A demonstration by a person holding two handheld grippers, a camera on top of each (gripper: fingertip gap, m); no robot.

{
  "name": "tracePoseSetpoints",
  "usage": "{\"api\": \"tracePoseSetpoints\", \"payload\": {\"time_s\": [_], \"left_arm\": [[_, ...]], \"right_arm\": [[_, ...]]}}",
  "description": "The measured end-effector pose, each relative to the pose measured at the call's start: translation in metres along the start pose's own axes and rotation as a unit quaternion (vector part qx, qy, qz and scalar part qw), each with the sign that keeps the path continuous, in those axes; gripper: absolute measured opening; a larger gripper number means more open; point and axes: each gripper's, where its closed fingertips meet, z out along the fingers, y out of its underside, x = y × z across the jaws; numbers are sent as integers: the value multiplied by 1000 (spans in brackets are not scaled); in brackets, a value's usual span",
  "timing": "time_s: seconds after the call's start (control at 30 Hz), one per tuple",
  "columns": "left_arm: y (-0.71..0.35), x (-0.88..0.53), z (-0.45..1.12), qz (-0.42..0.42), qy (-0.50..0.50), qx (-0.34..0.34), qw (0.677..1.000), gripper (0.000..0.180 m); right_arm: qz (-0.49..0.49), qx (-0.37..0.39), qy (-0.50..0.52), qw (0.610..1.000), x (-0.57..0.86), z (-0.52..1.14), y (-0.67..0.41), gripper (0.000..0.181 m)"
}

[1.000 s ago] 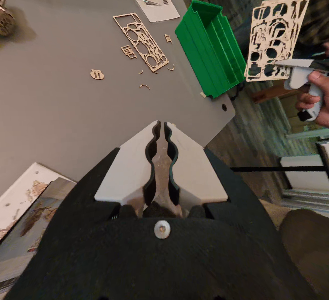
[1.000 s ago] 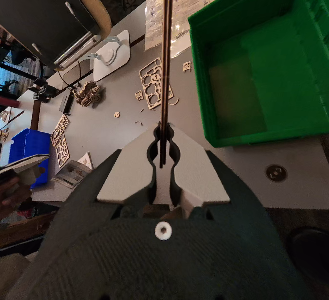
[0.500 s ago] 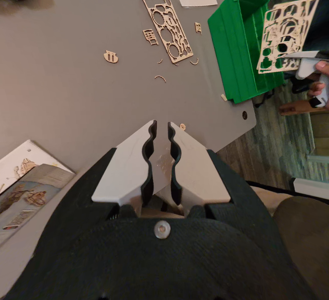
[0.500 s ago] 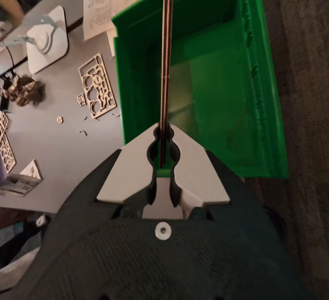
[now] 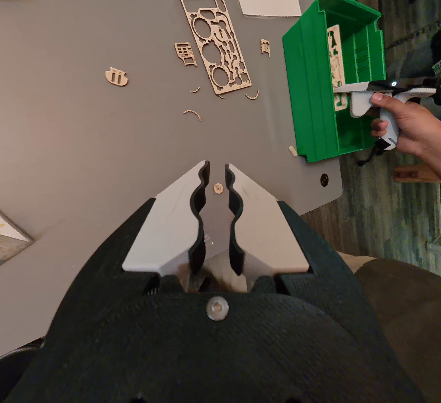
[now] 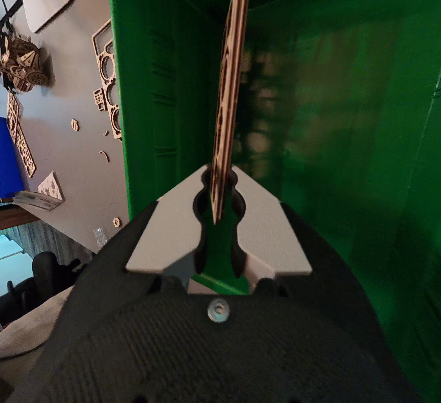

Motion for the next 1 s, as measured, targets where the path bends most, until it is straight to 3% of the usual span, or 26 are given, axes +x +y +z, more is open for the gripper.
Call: {"api": "tracePoseSetpoints", "payload": {"time_s": [0.2, 0.3, 0.43, 0.6, 0.83, 1.0], "left_arm": [[-3, 6, 7, 1, -8, -2, 1000, 7], [-5, 6, 8, -2, -13, 1, 1000, 7], [-1, 3, 7, -17, -18, 3, 1000, 7], [9, 0, 1, -35, -30, 7, 999, 7], [26, -17, -24, -72, -53, 26, 996, 7], [36, -35, -35, -89, -57, 24, 994, 5]], "right_arm": [[-31, 35, 71, 996, 22, -32, -13, 44], [-78, 110, 96, 986, 5, -62, -41, 45], [-156, 180, 34, 971, -75, -67, -73, 43], [-239, 142, -22, 960, -171, 12, -78, 51], [-261, 38, 116, 958, -175, 154, -57, 97], [-204, 23, 192, 960, -156, 181, -46, 92]]}}
